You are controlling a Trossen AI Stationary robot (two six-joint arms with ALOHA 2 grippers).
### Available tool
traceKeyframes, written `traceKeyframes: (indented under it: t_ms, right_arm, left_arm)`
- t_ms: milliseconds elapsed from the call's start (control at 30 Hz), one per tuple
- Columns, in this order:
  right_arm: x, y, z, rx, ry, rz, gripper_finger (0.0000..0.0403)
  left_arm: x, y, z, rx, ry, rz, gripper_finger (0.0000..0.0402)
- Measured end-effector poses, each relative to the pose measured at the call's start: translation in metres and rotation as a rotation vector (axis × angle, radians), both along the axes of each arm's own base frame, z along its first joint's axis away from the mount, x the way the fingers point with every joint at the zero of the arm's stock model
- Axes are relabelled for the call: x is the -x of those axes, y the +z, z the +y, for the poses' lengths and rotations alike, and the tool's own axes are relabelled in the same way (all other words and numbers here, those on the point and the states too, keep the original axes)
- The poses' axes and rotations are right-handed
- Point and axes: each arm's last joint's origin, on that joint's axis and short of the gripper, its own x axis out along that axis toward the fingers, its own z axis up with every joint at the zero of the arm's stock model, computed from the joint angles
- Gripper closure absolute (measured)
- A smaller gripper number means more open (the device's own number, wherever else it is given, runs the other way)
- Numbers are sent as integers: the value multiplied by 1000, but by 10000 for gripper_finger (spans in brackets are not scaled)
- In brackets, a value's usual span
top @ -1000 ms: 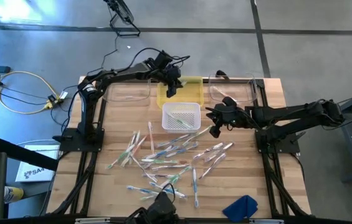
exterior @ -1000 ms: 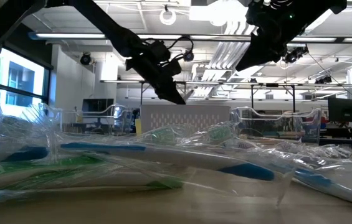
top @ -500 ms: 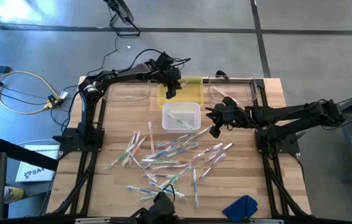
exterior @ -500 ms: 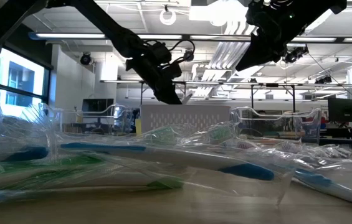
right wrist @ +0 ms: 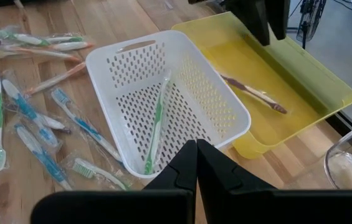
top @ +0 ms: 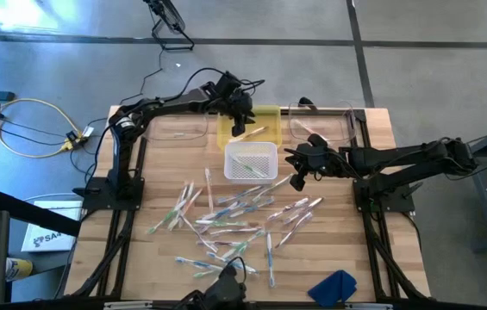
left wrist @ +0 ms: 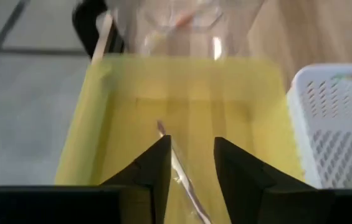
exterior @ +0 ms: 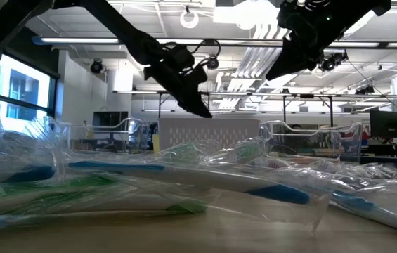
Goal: Pick & Place Toothbrushes
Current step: Put the purple toothbrush into the yellow bin
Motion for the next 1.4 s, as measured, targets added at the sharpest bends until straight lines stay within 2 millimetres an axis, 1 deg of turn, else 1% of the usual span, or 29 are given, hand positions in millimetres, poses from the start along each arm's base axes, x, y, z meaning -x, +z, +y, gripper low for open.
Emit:
traceKeyframes:
  t_ms: [67, 133, 233, 267, 433, 533, 667, 767, 867, 1067, 1233, 1333, 1400]
  right_arm:
    - [0, 0, 0, 0, 1, 0, 401]
    - [0, 0, 0, 0, 1, 0, 401]
    - [0, 0, 0, -5, 7, 0, 401]
    - [0, 0, 1, -11, 14, 0, 401]
    - [0, 0, 1, -15, 20, 0, 401]
    - [0, 0, 1, -16, 21, 0, 401]
    - [0, 0, 1, -17, 21, -1, 401]
    - [0, 0, 1, -18, 20, -3, 401]
    - [0, 0, 1, -20, 19, -4, 401]
    - [0, 0, 1, -21, 18, -6, 401]
    - [0, 0, 1, -22, 18, -4, 401]
    - [0, 0, 1, -22, 18, -4, 401]
    - [0, 0, 1, -21, 18, -4, 401]
  left_arm:
    - [-1, 6, 0, -24, -31, -47, 315]
    - [0, 10, -2, -20, -53, -59, 344]
    - [0, 11, -3, -23, -91, -67, 388]
    - [0, 11, -3, -15, -108, -72, 394]
    - [-3, 12, -9, -58, -170, -78, 400]
    - [-1, 19, -12, -71, -201, -88, 401]
    - [10, 35, -19, -97, -233, -76, 401]
    - [22, 48, -28, -89, -258, -33, 401]
    - [32, 57, -46, -84, -323, 28, 401]
    - [47, 64, -89, -70, -427, 78, 401]
    - [64, 69, -123, -98, -477, 53, 402]
    - [75, 74, -140, -107, -495, 35, 401]
    - [78, 76, -148, -122, -478, 31, 401]
